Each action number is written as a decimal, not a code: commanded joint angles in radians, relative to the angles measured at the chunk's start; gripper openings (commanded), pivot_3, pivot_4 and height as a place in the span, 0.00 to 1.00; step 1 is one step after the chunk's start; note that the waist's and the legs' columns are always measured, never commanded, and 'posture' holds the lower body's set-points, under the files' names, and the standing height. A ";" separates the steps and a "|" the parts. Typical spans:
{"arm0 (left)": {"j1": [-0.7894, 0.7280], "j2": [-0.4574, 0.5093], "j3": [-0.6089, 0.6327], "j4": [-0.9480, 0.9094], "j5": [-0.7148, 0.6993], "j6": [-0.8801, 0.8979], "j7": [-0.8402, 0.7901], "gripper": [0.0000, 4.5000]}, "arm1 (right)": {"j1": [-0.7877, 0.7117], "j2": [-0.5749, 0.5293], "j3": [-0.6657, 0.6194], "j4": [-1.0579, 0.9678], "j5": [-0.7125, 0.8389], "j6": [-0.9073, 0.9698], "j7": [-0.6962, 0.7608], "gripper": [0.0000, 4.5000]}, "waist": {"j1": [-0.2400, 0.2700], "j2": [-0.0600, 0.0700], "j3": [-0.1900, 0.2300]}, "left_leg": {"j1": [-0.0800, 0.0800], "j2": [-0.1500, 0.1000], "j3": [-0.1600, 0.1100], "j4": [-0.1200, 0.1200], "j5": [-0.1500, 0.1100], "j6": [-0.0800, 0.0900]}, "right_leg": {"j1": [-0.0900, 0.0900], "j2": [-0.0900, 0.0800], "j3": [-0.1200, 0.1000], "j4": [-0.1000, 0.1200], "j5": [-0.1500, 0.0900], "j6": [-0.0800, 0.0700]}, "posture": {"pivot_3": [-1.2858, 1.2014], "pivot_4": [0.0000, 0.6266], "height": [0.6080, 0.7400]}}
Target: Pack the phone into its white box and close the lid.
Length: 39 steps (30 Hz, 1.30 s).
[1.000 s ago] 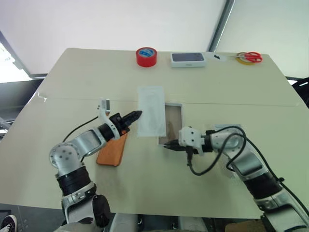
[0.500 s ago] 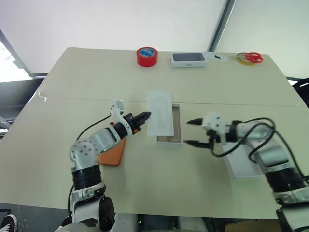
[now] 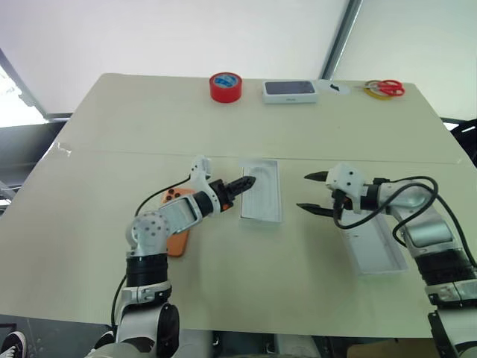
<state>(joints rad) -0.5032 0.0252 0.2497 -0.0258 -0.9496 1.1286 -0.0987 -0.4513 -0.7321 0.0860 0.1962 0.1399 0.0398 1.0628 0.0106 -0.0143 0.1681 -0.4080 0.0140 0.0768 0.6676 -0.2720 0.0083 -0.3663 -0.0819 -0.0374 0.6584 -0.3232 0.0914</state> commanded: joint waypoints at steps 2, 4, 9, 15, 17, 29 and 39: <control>-0.003 0.021 -0.002 -0.096 -0.027 0.002 -0.009 0.64 | -0.060 0.046 -0.030 -0.011 0.021 -0.007 -0.044 0.88 | -0.001 0.000 0.000 | 0.000 0.000 0.000 0.000 0.000 0.000 | 0.000 0.000 0.000 0.000 0.000 0.000 | 0.52 0.24 0.92; 0.006 0.038 -0.006 -0.135 -0.042 0.015 -0.021 0.64 | -0.087 0.085 -0.039 -0.022 0.056 0.038 -0.057 0.88 | -0.004 0.000 0.000 | 0.000 0.000 0.000 0.000 0.000 -0.001 | 0.000 0.000 0.000 0.000 0.000 0.000 | 0.52 0.24 0.92; 0.116 0.204 -0.082 -0.287 0.129 -0.208 -0.189 0.66 | -0.131 0.185 0.033 -0.018 -0.023 0.014 -0.138 0.35 | -0.014 0.000 0.000 | 0.000 0.000 0.000 -0.001 0.001 -0.001 | -0.001 0.001 0.000 0.000 0.000 0.000 | 0.52 0.24 0.92; 0.190 0.288 0.052 -0.275 0.058 -0.226 -0.213 0.66 | -0.165 0.250 0.119 0.033 -0.134 -0.019 -0.200 0.01 | -0.020 0.000 0.000 | -0.001 0.000 0.000 -0.002 0.002 -0.003 | -0.002 0.000 0.000 0.000 0.000 0.000 | 0.52 0.24 0.92; 0.212 0.320 0.109 -0.276 0.003 -0.178 -0.193 0.66 | -0.169 0.270 0.122 0.016 -0.122 -0.030 -0.195 0.01 | -0.021 0.000 0.001 | -0.001 0.000 0.000 -0.002 0.001 -0.003 | -0.002 0.000 0.000 0.000 0.000 0.000 | 0.52 0.24 0.92; 0.512 0.674 0.376 -0.178 -0.151 -0.070 -0.459 0.66 | -0.156 0.448 0.326 -0.186 -0.108 0.052 -0.121 0.01 | -0.027 0.001 0.001 | -0.001 0.001 0.000 -0.005 0.001 -0.003 | -0.007 -0.001 0.001 0.002 -0.001 -0.001 | 0.52 0.24 0.92; 0.524 0.742 0.260 0.018 -0.024 -0.097 -0.606 0.66 | -0.238 0.569 0.513 -0.015 -0.308 0.122 -0.180 0.01 | -0.033 0.000 0.001 | -0.001 -0.002 0.000 -0.007 0.000 -0.002 | -0.011 -0.005 0.001 0.002 -0.001 -0.002 | 0.52 0.24 0.92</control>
<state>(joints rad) 0.0332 0.7544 0.5351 -0.0103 -1.0010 1.0536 -0.6758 -0.6718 -0.1792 0.5871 0.1847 -0.1541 0.1327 0.8807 -0.0229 -0.0141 0.1690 -0.4090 0.0121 0.0766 0.6609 -0.2724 0.0064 -0.3778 -0.0872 -0.0369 0.6607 -0.3239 0.0889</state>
